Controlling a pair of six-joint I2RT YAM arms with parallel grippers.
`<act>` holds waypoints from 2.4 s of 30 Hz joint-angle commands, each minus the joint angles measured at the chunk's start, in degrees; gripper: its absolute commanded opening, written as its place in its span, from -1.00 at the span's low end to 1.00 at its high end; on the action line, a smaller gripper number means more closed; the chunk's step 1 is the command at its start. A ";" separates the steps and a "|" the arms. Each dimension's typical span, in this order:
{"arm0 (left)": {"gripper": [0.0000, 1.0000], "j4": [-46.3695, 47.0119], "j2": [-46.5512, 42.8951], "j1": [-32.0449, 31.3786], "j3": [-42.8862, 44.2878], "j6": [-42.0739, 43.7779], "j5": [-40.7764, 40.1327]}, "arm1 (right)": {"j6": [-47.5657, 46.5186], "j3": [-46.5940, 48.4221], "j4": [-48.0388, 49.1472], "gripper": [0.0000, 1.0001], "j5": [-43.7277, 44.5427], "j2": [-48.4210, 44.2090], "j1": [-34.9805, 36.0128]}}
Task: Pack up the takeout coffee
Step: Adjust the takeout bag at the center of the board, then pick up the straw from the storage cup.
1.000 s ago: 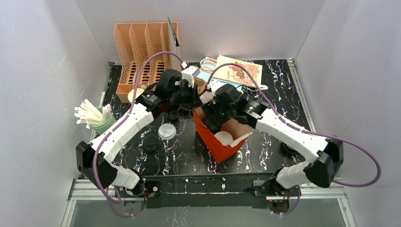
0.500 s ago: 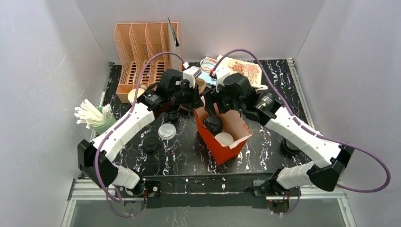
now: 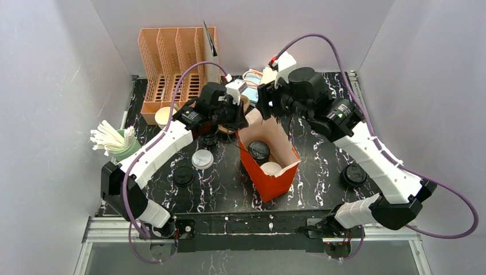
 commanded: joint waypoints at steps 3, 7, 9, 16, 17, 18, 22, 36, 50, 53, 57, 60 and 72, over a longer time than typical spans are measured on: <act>-1.00 1.43 3.93 -0.17 4.70 2.22 -2.17 | -0.91 9.19 -1.41 0.49 4.39 0.66 -1.12; -1.00 4.93 6.86 -0.22 5.85 1.59 -5.09 | 0.78 11.76 -4.23 0.47 6.09 0.89 -1.38; -1.00 5.90 8.76 -0.20 7.45 1.63 -6.89 | 1.38 12.32 -5.31 0.47 6.33 0.55 -1.42; -0.21 1.74 11.11 -0.22 15.79 0.57 -14.10 | 2.20 12.63 -7.56 0.48 7.12 -0.61 -1.47; -0.10 1.13 10.24 -0.22 16.43 0.06 -15.47 | 2.20 12.80 -7.87 0.51 7.02 -0.48 -1.50; 0.00 0.69 9.19 -0.21 16.78 -0.34 -17.35 | 2.06 13.09 -8.07 0.54 6.79 -0.45 -1.46; 0.29 -3.86 4.35 -0.18 18.63 -2.78 -26.90 | 1.77 13.36 -8.10 0.58 6.12 -0.07 -1.53; 0.70 -40.07 2.27 19.97 26.88 -16.30 -56.03 | 1.55 13.70 -9.34 0.56 -1.36 1.85 -1.48; 0.23 -43.58 13.59 38.50 31.97 -25.20 -74.08 | 5.21 22.92 -19.49 0.46 -9.18 11.25 -1.48; 0.12 -40.27 13.25 40.92 30.10 -24.86 -76.14 | 6.25 25.98 -22.47 0.44 -10.74 13.47 -1.46; -0.06 -35.84 12.96 46.29 26.95 -24.86 -75.76 | 7.31 26.78 -24.00 0.43 -13.35 14.38 -1.47; -0.12 -34.52 13.88 47.26 26.32 -25.62 -77.15 | 7.97 27.00 -24.03 0.43 -14.39 14.81 -1.51; -0.16 -29.94 14.63 49.13 19.98 -27.18 -75.05 | 6.91 29.02 -25.25 0.43 -15.04 16.02 -1.50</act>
